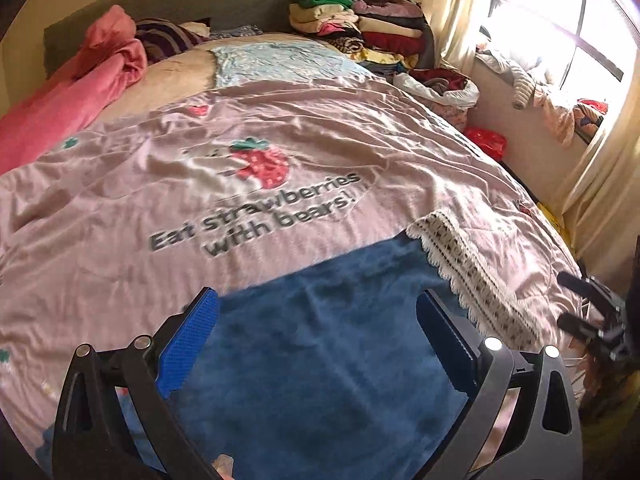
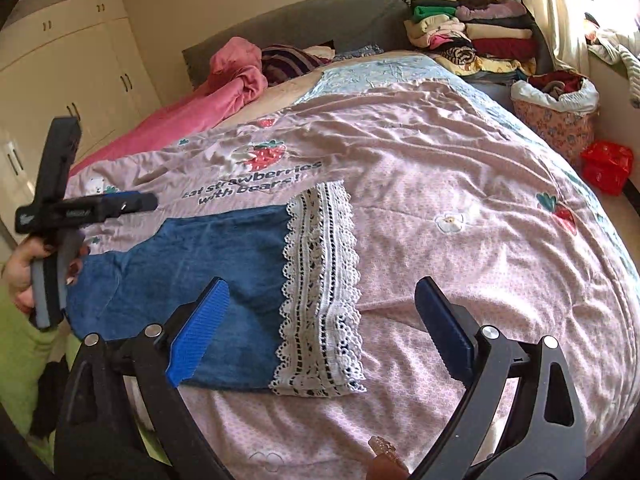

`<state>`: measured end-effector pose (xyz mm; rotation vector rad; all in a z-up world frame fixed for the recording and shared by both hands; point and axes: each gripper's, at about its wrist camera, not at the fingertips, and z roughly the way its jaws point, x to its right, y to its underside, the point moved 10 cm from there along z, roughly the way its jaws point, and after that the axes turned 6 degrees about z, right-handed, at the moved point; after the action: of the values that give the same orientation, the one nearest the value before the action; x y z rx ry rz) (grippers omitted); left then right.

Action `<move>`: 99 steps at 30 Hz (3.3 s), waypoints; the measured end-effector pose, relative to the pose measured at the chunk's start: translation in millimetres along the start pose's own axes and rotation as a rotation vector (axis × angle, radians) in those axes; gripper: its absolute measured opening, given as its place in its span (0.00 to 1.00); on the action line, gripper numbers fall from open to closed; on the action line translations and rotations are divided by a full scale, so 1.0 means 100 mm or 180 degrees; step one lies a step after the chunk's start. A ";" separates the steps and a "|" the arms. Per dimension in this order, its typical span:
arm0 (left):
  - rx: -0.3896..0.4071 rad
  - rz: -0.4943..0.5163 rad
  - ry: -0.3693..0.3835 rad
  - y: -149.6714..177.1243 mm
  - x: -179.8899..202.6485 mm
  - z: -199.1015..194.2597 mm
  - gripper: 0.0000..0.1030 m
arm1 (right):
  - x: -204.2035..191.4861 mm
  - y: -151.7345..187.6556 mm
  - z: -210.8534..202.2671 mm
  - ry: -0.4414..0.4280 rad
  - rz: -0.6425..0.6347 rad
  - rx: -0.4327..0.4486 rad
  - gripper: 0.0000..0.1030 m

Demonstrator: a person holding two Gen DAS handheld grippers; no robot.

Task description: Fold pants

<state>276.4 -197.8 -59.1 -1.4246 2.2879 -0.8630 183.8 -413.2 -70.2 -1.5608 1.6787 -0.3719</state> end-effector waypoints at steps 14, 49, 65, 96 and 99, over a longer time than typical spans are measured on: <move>-0.0342 0.0597 0.0168 -0.26 0.41 0.87 0.96 | 0.02 0.33 0.34 -0.0169 0.0182 -0.0279 0.85; -0.0191 0.0210 0.1191 -0.18 0.81 0.88 0.12 | -0.75 0.21 0.38 -0.0851 -0.0151 -0.0335 0.15; 0.0379 -0.0868 0.1055 0.40 -0.45 0.08 0.33 | -2.29 0.60 0.63 -0.1044 -0.1321 -0.0647 0.15; 0.0298 -0.1851 0.0755 1.14 -1.28 -0.13 0.83 | -2.06 0.09 0.88 -0.0868 -0.0873 -0.0624 0.63; 0.0264 -0.1889 0.0706 1.11 -1.30 -0.09 0.55 | -1.98 -0.06 1.24 -0.0910 -0.0654 -0.0780 0.63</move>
<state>252.8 -43.1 -129.4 -2.1021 1.9499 -1.3196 261.0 -192.6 -76.4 -1.8759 1.3864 -0.0409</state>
